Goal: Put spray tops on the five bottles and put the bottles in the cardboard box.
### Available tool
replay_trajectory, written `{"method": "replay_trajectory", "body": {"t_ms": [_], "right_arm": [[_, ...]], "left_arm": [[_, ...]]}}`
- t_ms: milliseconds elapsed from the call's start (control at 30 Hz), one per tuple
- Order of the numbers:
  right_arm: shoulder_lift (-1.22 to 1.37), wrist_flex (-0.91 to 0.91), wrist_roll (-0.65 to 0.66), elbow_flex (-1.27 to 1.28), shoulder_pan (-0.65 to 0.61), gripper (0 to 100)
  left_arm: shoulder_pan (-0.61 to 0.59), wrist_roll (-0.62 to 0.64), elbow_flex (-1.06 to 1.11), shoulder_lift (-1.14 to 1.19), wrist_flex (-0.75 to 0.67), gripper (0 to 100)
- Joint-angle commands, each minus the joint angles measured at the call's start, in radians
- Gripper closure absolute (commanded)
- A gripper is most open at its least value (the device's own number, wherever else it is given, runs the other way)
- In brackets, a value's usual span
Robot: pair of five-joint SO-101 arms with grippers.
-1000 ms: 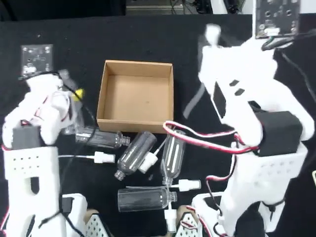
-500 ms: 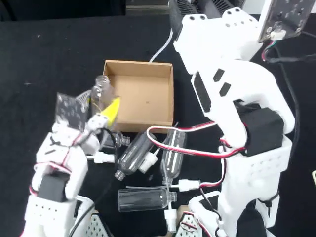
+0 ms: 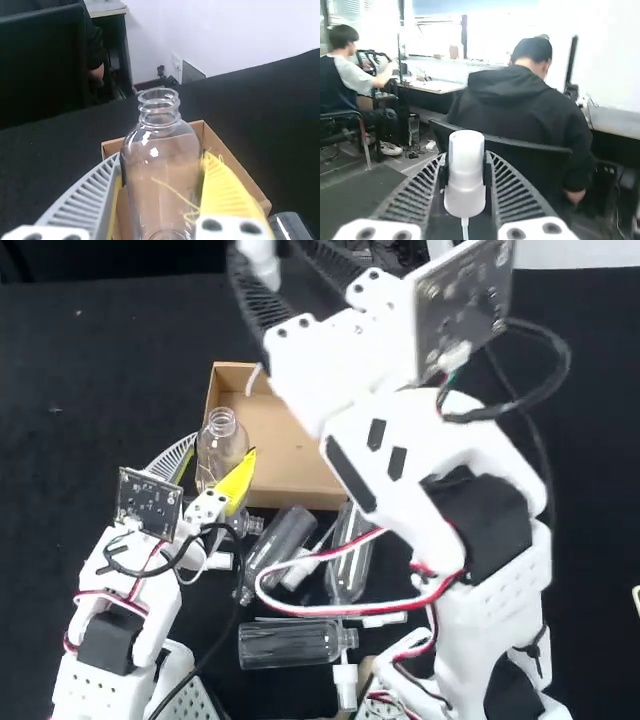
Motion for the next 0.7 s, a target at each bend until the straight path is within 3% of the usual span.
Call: {"method": "replay_trajectory", "body": {"t_ms": [0,300,667], "right_arm": [[0.007,-0.118,0.029,0.081,-0.021,98.8],[-0.001,-0.183,0.021,0.214,-0.023,98.8],[-0.002,-0.178,0.021,0.170,-0.101,98.8]], "left_arm": [[0.012,0.011,-0.010,-0.011,0.005,96],[0.010,0.011,-0.010,-0.011,-0.003,96],[0.004,0.009,-0.008,-0.011,-0.003,96]]}}
